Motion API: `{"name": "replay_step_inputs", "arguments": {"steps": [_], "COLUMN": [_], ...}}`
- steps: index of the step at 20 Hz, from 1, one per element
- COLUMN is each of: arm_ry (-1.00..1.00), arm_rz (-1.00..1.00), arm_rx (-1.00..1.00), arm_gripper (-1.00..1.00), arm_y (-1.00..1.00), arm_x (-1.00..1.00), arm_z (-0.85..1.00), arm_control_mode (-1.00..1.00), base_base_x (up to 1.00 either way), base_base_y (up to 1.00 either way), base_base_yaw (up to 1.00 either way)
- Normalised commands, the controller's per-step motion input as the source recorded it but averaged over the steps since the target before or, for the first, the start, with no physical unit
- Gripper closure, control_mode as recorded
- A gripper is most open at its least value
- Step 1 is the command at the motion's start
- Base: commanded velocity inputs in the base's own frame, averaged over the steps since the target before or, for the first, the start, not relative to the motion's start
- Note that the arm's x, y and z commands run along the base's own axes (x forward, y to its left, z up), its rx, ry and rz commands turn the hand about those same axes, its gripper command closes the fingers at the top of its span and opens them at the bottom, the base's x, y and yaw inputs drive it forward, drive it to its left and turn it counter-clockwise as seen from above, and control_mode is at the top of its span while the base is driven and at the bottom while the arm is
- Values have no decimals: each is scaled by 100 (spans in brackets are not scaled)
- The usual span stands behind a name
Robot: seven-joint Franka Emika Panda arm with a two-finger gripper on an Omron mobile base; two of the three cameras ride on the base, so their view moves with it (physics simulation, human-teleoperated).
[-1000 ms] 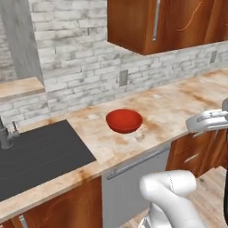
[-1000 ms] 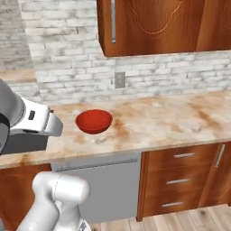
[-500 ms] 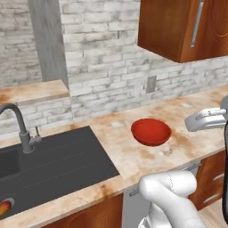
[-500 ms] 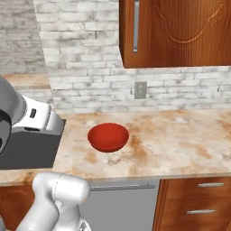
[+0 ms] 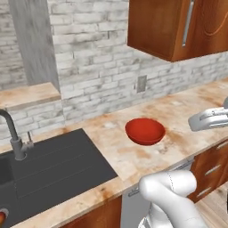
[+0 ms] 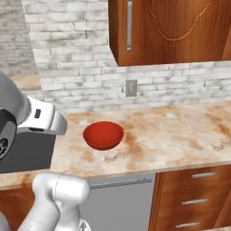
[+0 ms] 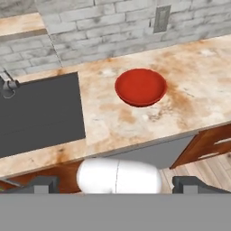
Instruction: Clear the mugs and bowl far away from the sink.
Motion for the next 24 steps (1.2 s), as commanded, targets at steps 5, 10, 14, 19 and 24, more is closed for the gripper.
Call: {"name": "replay_step_inputs", "arguments": {"steps": [5, 10, 14, 19, 24], "arm_ry": [0, 7, 3, 1, 5], "arm_rz": [0, -6, -2, -9, -24], "arm_rx": [0, 9, 1, 2, 5], "arm_gripper": [-100, -100, -100, -100, -100], "arm_y": [0, 0, -1, -31, -40], "arm_x": [0, 9, 27, 49, 54], "arm_z": [0, -57, -44, -35, -20], "arm_control_mode": [100, -100, -100, -100, -100], "base_base_x": [57, 4, 0, 0, 0], "base_base_y": [15, 2, 0, 0, 0], "base_base_yaw": [-15, 0, 0, 0, 0]}}
